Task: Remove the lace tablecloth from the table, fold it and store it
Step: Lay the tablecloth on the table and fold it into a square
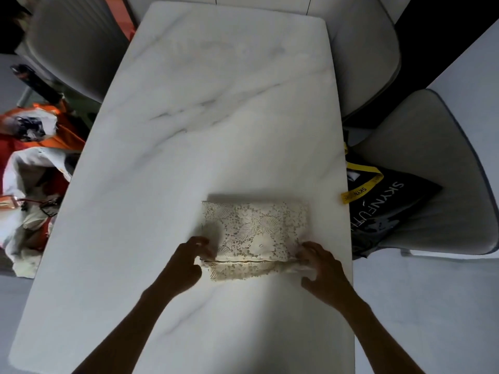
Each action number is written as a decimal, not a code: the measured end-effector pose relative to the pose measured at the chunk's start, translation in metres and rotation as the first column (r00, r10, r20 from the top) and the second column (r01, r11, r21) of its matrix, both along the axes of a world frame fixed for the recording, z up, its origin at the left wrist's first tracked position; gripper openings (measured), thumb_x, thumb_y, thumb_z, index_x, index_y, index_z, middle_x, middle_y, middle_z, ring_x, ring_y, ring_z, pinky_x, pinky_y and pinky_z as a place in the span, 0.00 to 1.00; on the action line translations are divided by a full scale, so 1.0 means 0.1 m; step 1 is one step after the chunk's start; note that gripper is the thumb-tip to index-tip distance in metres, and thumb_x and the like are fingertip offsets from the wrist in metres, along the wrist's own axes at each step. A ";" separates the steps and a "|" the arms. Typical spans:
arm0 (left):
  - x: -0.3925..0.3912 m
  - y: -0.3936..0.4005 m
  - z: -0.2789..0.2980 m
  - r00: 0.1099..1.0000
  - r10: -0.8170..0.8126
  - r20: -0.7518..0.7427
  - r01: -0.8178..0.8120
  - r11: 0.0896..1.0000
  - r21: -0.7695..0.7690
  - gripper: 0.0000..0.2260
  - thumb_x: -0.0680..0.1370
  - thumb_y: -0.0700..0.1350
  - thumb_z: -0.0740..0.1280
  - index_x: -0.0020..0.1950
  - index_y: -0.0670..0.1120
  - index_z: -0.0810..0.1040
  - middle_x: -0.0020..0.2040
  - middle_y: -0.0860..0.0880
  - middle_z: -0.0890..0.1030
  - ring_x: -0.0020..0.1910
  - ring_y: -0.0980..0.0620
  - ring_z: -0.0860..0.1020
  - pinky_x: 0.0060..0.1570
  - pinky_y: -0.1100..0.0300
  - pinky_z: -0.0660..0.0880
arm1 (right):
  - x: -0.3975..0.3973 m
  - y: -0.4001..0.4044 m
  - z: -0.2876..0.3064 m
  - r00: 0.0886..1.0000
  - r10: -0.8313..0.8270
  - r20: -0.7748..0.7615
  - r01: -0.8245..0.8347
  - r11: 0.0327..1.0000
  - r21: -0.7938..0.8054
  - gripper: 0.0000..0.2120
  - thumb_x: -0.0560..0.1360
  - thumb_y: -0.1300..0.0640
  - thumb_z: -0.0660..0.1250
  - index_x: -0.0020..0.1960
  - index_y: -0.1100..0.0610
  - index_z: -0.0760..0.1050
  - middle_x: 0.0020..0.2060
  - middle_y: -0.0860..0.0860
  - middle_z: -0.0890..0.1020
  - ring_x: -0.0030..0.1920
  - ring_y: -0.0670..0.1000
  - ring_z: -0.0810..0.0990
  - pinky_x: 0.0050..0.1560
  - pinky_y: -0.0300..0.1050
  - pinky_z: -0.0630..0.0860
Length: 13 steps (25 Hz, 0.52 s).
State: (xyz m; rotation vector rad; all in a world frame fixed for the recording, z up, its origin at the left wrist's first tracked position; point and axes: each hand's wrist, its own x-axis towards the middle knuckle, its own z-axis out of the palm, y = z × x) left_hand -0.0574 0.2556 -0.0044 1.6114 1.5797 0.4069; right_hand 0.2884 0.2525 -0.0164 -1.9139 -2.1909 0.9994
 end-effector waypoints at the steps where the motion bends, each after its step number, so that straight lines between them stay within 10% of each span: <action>1: 0.06 -0.06 -0.05 0.998 0.027 -0.051 -0.026 1.000 0.013 0.21 0.66 0.26 0.67 0.55 0.43 0.81 0.62 0.44 0.77 0.58 0.44 0.77 0.58 0.56 0.73 | -0.06 -0.05 -0.07 0.999 -0.053 0.006 0.053 0.998 0.047 0.28 0.68 0.57 0.73 0.67 0.50 0.70 0.69 0.48 0.70 0.62 0.55 0.74 0.60 0.43 0.70; 6: 0.33 -0.14 -0.16 0.939 -0.079 -0.334 0.108 0.992 0.069 0.32 0.69 0.59 0.73 0.71 0.54 0.71 0.70 0.46 0.69 0.65 0.42 0.68 0.54 0.45 0.78 | -0.26 0.03 -0.18 0.991 0.044 0.125 -0.076 0.963 0.259 0.32 0.64 0.62 0.74 0.67 0.51 0.72 0.67 0.52 0.74 0.64 0.55 0.73 0.56 0.51 0.75; 10: 0.35 -0.09 -0.21 0.899 -0.124 -0.420 0.122 0.992 -0.032 0.40 0.64 0.64 0.74 0.72 0.53 0.68 0.70 0.49 0.66 0.67 0.42 0.65 0.59 0.46 0.75 | -0.21 0.05 -0.20 0.984 0.033 0.174 -0.082 0.957 0.279 0.13 0.66 0.59 0.76 0.49 0.55 0.78 0.52 0.51 0.80 0.52 0.56 0.79 0.39 0.46 0.77; 13: 0.35 -0.11 -0.26 0.899 -0.092 -0.427 0.132 0.989 0.065 0.28 0.69 0.55 0.75 0.65 0.49 0.74 0.64 0.49 0.72 0.62 0.42 0.70 0.44 0.50 0.80 | -0.26 0.02 -0.25 0.990 -0.088 0.109 0.056 0.961 0.272 0.10 0.67 0.59 0.75 0.42 0.55 0.74 0.46 0.50 0.78 0.49 0.53 0.75 0.32 0.41 0.72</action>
